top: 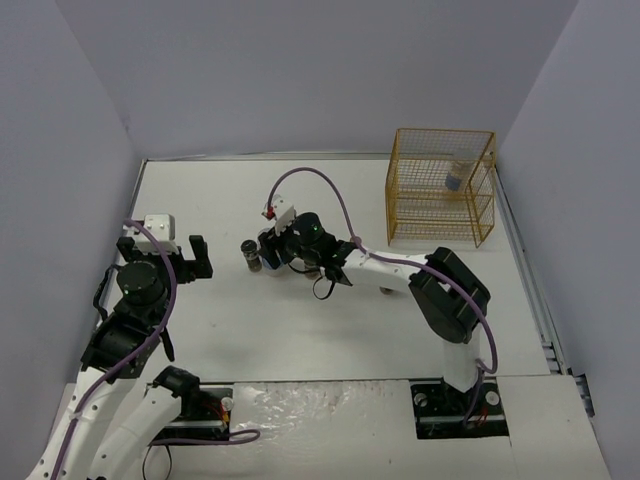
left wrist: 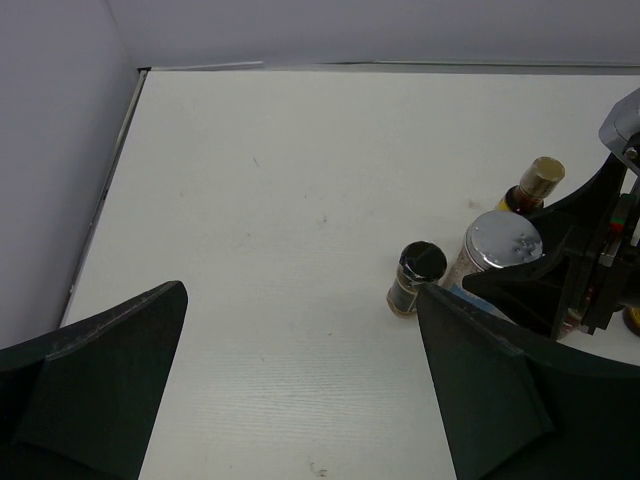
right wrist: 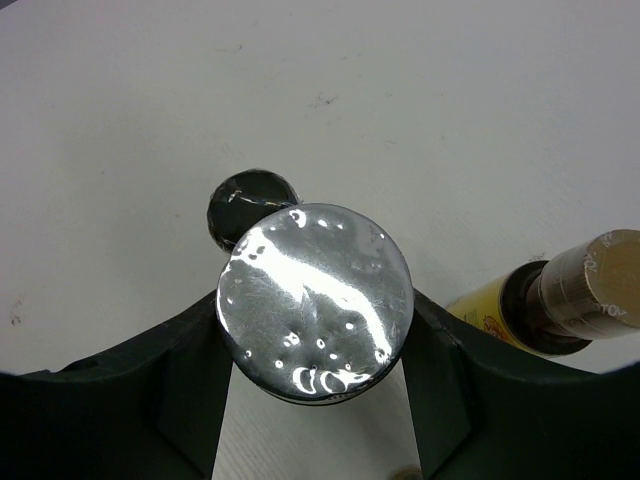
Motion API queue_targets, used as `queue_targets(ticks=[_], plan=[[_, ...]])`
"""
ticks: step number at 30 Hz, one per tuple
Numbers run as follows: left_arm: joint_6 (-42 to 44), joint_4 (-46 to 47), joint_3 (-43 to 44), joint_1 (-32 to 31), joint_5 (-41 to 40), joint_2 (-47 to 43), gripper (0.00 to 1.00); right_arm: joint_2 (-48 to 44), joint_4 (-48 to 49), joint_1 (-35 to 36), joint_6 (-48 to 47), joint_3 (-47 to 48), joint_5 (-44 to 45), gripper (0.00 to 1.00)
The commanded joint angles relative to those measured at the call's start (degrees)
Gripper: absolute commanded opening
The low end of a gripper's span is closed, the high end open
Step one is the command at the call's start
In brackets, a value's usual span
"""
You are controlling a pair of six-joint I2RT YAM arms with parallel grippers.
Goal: Organize the condiment bottles
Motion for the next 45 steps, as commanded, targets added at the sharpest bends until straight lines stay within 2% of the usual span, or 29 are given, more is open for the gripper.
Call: queue_targets(ticks=[1,4,8,11,13,17,19,28,31,39,45], plan=[[0.06,2.49,1.81,-0.02,0.52,0.3,0.97,-6.3,1.79,0.29,0.19,0.8,-0.29,0.31],[0.06,2.49,1.82,-0.1,0.52,0.21,0.97,-9.91,-0.96,0.54,0.42,0.46,-0.72,0.23],[0.06,2.4,1.82,-0.09,0.26,0.2,0.97,-15.48,-9.73,0.55,0.17,3.61,-0.58,0.17],[0.14,2.49,1.82,-0.1,0.17,0.12,0.97,-18.43,-18.94,0.21,0.25,10.15,1.13,0.15],[0.14,2.37,1.82,-0.1,0.11,0.12,0.97,-19.82,-21.71,-0.23,0.22,14.52,2.18,0.14],[0.14,2.4,1.82,-0.1,0.17,0.29,0.97,-23.7,-25.88,-5.51,1.37,19.23,1.78,0.14],[0.14,2.4,1.82,-0.06,0.17,0.29,0.97,-24.62,-28.12,-11.65,1.85,22.39,1.08,0.13],[0.14,2.39,1.82,-0.09,0.17,-0.12,0.97,-21.76,-30.67,-33.59,1.79,29.87,-1.04,0.09],[0.14,2.35,1.82,-0.07,0.11,-0.3,0.97,-19.51,-30.69,-38.4,0.78,32.24,-1.12,0.09],[0.14,2.32,1.73,-0.1,-0.01,-0.76,0.97,-13.13,-30.56,-45.82,-3.37,38.83,-0.1,0.09],[0.14,2.34,1.73,-0.1,-0.02,-0.85,0.97,-9.81,-29.17,-47.77,-3.88,41.13,-0.06,0.09]])
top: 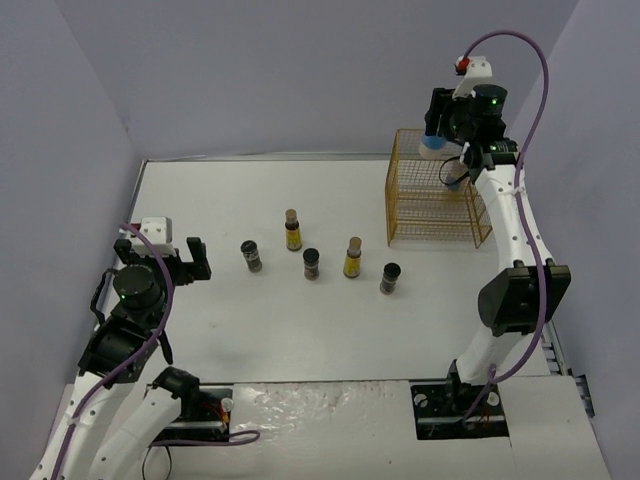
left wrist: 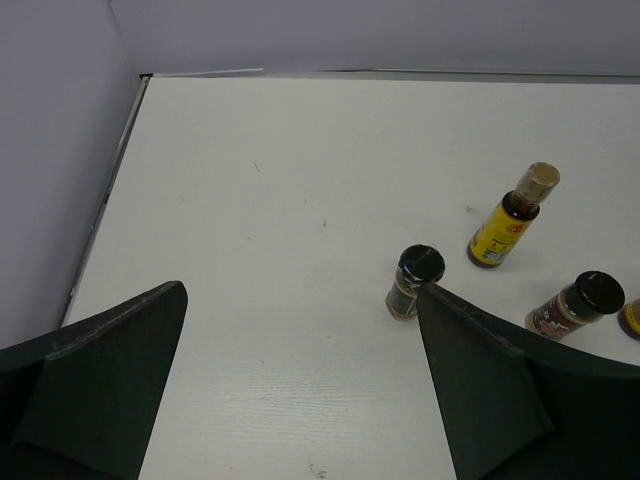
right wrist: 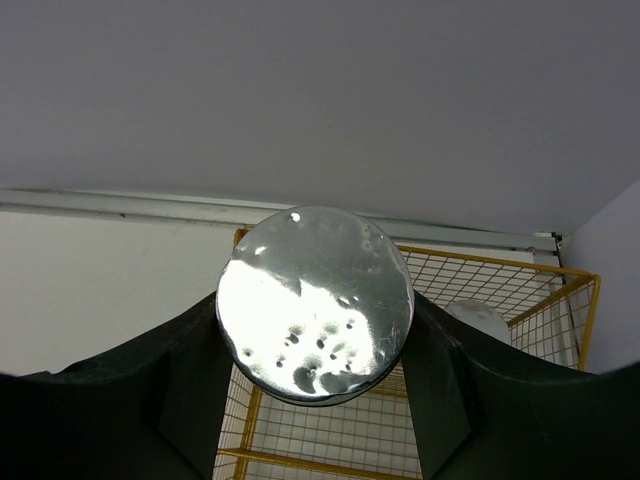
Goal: Organize the condiment bottles
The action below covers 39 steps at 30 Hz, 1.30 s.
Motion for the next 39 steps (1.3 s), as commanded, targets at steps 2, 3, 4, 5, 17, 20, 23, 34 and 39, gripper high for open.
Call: queue_targets(ticks=[2,3,4,5,17,20,23,34,39], plan=[[0.14,2.49,1.73,-0.1,0.17,0.29,0.97,0.79,10.09,-1.43,-1.59,5.1,-0.41,0.09],[0.1,2.49,1.73,-0.1,0.17,0.29,0.97,1.3,10.73,-1.68,-1.55,4.98,-0.37,0.09],[0.06,2.49,1.73,-0.1,0.16,0.29,0.97,1.8,11.37,-1.93,-1.5,4.84,-0.33,0.09],[0.17,2.49,1.73,-0.1,0.11,0.24,0.97,2.07,12.13,-2.1,-1.4,4.51,-0.44,0.09],[0.22,2.51,1.64,-0.1,0.18,0.29,0.97,5.84,18.67,-3.77,-1.34,2.28,-1.57,0.08],[0.23,2.58,1.64,-0.15,0.22,0.35,0.97,5.91,19.58,-4.32,-0.99,-0.09,-1.56,0.08],[0.21,2.6,1.64,-0.19,0.36,0.49,0.97,5.61,20.61,-4.5,-0.77,-3.16,-1.39,0.09],[0.06,2.67,1.64,-0.19,0.87,0.91,0.97,6.12,26.65,-5.1,0.26,-13.97,-1.64,0.14],[0.14,2.76,1.64,-0.1,0.78,0.82,0.97,7.24,26.91,-5.1,0.77,-15.09,-1.47,0.33]])
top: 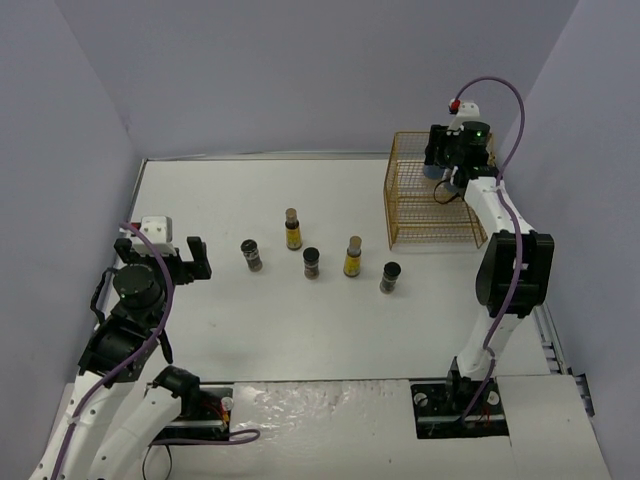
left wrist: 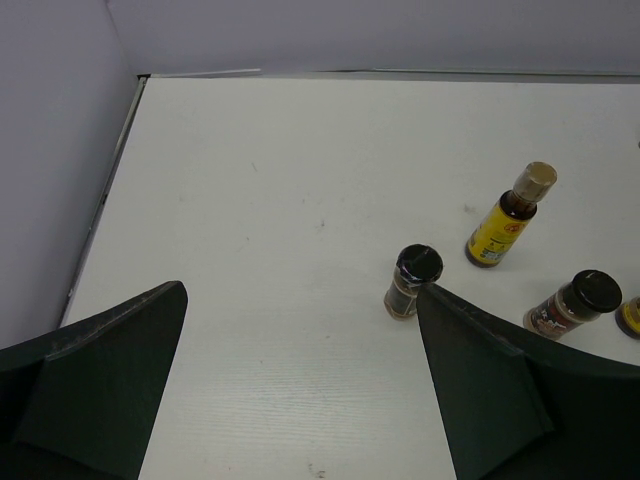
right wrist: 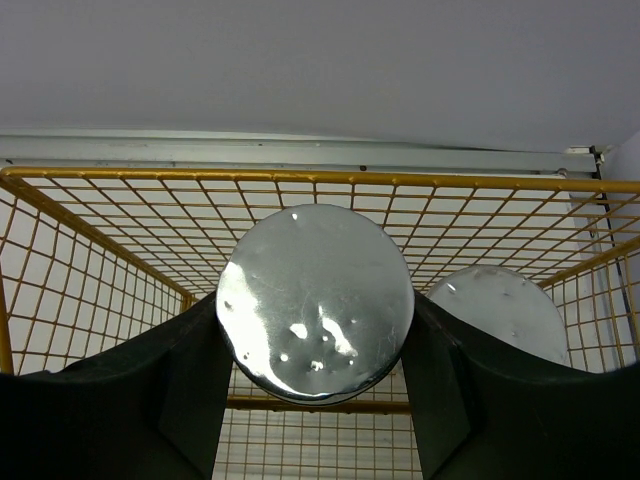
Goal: Organize the condiment bottles
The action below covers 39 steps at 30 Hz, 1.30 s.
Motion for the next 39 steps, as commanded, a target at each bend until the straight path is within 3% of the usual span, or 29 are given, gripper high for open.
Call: queue_targets(ticks=[1,6,16,24,31,39], plan=[[0.14,2.73,1.64,-0.1,0.48,0.88,0.97,-1.3,9.29,-0.38,0.94,0.81,-0.44,0.38],[0.14,2.7,1.63,-0.19,0.48,0.79,0.97,-1.16,9.27,-0.33,1.15,-0.01,-0.98,0.62],[0.14,2.69,1.56,-0.15,0.39,0.61,0.97,-1.56,8.45,-0.37,0.71,-1.03,-1.6,0.78],[0.14,2.62,1.63,-0.19,0.39,1.03,0.97,-10.94,1.56,1.41,1.4,-1.08,-4.3,0.9],[0.06,2.6,1.73,-0.19,0.65,1.49,0.97,-21.96,-5.54,11.24,-0.43,-8.84,-3.69,0.94],[0.14,2.69,1.82,-0.19,0.56,2.21,0.97,-28.62,-4.86,25.32,-5.05,-24.05,-4.98,0.94]])
